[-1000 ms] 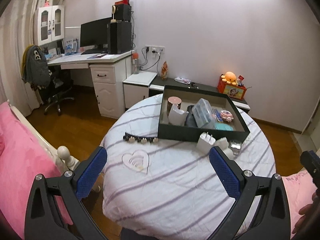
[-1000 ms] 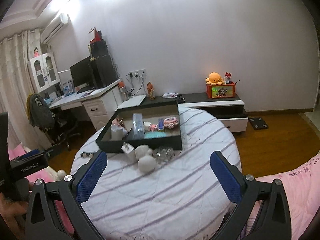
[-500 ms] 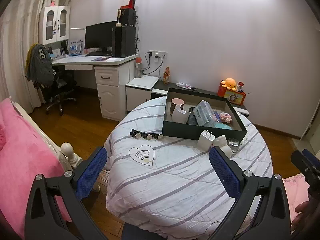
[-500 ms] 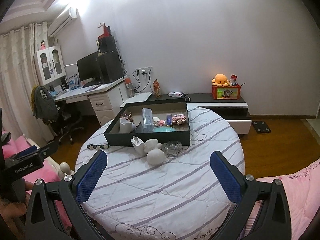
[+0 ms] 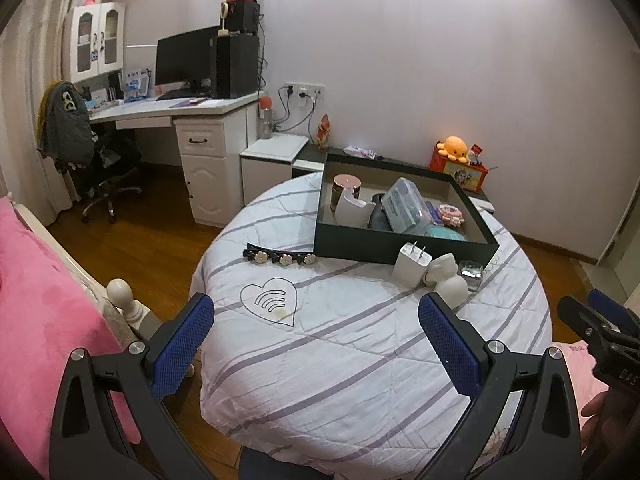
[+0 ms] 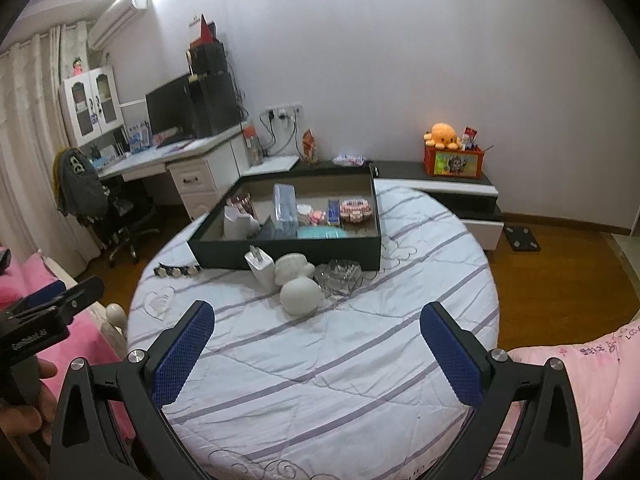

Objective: Organize rigid objects
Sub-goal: 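Lift both open tools away from the black box, then move the left tool to the black flower hair clip while the right tool approaches the white ceramic figure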

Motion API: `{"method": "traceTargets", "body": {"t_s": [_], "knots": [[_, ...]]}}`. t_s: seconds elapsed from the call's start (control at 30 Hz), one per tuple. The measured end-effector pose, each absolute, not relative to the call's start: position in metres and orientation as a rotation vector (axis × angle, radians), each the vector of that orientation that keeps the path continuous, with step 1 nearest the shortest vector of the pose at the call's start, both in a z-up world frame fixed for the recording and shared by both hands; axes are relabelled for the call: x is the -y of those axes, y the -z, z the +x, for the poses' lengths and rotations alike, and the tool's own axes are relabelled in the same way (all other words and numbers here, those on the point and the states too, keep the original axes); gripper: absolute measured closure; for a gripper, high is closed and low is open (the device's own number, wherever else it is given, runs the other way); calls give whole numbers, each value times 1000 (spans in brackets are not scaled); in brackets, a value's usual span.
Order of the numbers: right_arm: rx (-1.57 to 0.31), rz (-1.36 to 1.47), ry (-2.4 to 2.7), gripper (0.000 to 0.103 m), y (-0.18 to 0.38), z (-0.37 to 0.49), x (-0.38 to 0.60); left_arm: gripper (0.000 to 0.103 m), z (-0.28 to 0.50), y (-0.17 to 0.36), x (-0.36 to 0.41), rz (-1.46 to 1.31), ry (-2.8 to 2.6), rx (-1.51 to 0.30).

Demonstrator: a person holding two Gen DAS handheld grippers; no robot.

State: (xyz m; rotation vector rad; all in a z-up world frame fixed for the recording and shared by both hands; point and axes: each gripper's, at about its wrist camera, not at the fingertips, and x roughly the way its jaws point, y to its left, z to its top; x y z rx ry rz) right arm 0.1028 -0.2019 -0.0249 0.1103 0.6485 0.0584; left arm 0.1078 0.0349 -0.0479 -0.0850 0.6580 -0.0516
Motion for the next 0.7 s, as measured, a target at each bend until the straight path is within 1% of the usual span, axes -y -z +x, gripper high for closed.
{"method": "traceTargets", "body": {"t_s": [0.2,0.57,0.63,0.67,0.7], "knots": [[-752,120,-66,0,57,141,203,0,136,68,-34,-76,46,-708],[-863,92,-89,0,102,207,181,0,190,108,-32,-55,44,-793],[-879,85,-89,3,109,217,176,0,197,115,-33,-47,38,-802],[-889,82,-91,7,113,222,174,0,203,119,-33,-41,36,-808],[-895,82,-92,8,116,226,173,0,206,121,-34,-39,34,-812]]}}
